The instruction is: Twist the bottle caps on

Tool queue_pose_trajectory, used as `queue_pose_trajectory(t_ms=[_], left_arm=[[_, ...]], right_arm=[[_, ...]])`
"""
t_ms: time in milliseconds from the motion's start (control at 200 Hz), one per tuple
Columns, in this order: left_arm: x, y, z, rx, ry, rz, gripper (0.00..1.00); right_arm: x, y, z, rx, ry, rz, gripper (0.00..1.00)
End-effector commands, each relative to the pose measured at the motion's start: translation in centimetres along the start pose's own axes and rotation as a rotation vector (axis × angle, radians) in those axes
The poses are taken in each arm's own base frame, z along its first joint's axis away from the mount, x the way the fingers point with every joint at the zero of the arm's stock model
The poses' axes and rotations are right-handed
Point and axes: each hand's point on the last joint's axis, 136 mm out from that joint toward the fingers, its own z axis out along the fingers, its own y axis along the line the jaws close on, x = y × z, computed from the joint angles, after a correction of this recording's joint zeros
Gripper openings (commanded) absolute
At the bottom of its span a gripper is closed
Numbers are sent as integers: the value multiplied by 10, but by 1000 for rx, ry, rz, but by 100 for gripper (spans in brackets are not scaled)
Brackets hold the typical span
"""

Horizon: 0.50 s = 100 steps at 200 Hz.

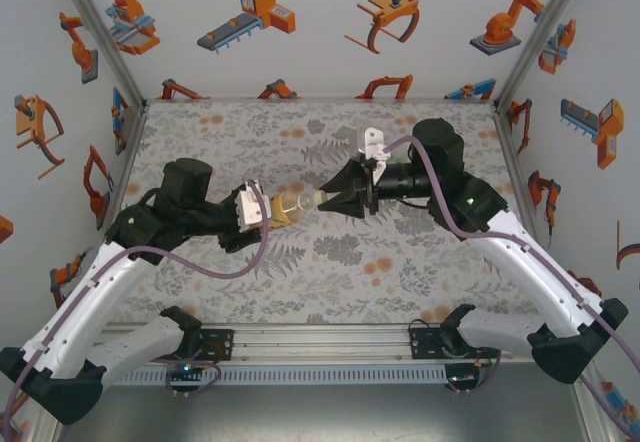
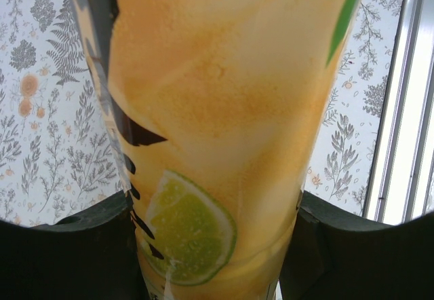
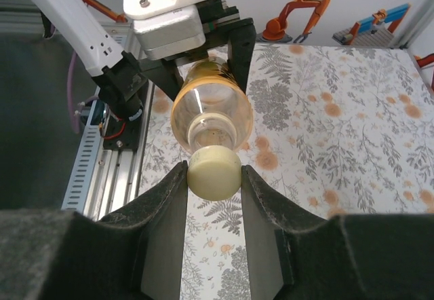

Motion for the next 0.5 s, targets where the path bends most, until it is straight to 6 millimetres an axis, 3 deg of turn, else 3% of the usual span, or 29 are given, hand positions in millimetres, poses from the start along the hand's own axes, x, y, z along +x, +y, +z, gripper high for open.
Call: queue_pose_trajectory(t_ms=[0, 496], left_arm=[[-11, -2, -7, 6, -30, 33, 13], [-8, -7, -8, 12, -27, 46, 13]], right_arm=[[-6, 5, 8, -48, -33, -68, 3], [-9, 7, 16, -88, -10, -92, 0]])
